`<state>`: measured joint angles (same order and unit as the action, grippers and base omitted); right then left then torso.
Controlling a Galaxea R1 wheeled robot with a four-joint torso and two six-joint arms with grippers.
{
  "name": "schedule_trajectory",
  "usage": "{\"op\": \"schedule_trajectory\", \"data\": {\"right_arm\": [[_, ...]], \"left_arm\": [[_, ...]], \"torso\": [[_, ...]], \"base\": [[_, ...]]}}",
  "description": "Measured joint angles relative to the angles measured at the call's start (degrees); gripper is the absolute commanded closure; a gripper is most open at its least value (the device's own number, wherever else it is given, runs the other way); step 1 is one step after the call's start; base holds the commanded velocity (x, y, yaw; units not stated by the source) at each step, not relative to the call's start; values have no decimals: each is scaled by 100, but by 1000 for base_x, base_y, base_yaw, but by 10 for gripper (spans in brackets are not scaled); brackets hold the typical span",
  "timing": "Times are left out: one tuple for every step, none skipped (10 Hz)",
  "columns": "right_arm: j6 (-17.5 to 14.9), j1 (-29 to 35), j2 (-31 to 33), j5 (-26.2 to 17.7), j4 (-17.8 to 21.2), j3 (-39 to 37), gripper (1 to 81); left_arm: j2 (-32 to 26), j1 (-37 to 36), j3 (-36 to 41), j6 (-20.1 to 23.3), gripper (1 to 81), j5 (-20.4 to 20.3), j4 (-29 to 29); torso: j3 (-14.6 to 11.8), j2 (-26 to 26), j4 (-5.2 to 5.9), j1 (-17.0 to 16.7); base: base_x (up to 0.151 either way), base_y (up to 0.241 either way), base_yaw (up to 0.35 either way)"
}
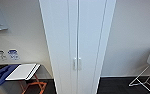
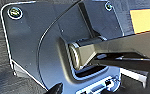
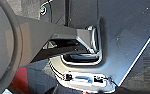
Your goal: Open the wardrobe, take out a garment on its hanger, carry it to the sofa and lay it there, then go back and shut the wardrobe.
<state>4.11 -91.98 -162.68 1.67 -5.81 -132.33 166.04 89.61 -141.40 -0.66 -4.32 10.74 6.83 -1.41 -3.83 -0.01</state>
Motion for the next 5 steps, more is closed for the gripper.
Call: {"op": "schedule_trajectory", "data": {"right_arm": [[0, 48, -2, 37, 0, 0, 10], [0, 35, 0, 28, 0, 0, 10], [0, 41, 4, 20, 0, -2, 10], [-1, 72, -2, 44, 0, 0, 10], [0, 52, 0, 37, 0, 0, 10]], "left_arm": [[1, -65, 0, 0, 10, -23, 0], [4, -72, 0, 0, 10, -28, 0], [15, -72, -2, 0, 10, -22, 0], [15, -84, -2, 0, 10, -34, -2], [15, -67, -11, 0, 10, -28, -2]], "torso": [[0, -2, 0, 0], [-2, -2, 0, 0], [0, 2, 0, 8], [0, 5, 0, 10], [0, 5, 0, 8]], "base": [[137, 0, 0], [141, 0, 0], [142, 0, 0], [142, 0, 0], [142, 0, 0]]}}
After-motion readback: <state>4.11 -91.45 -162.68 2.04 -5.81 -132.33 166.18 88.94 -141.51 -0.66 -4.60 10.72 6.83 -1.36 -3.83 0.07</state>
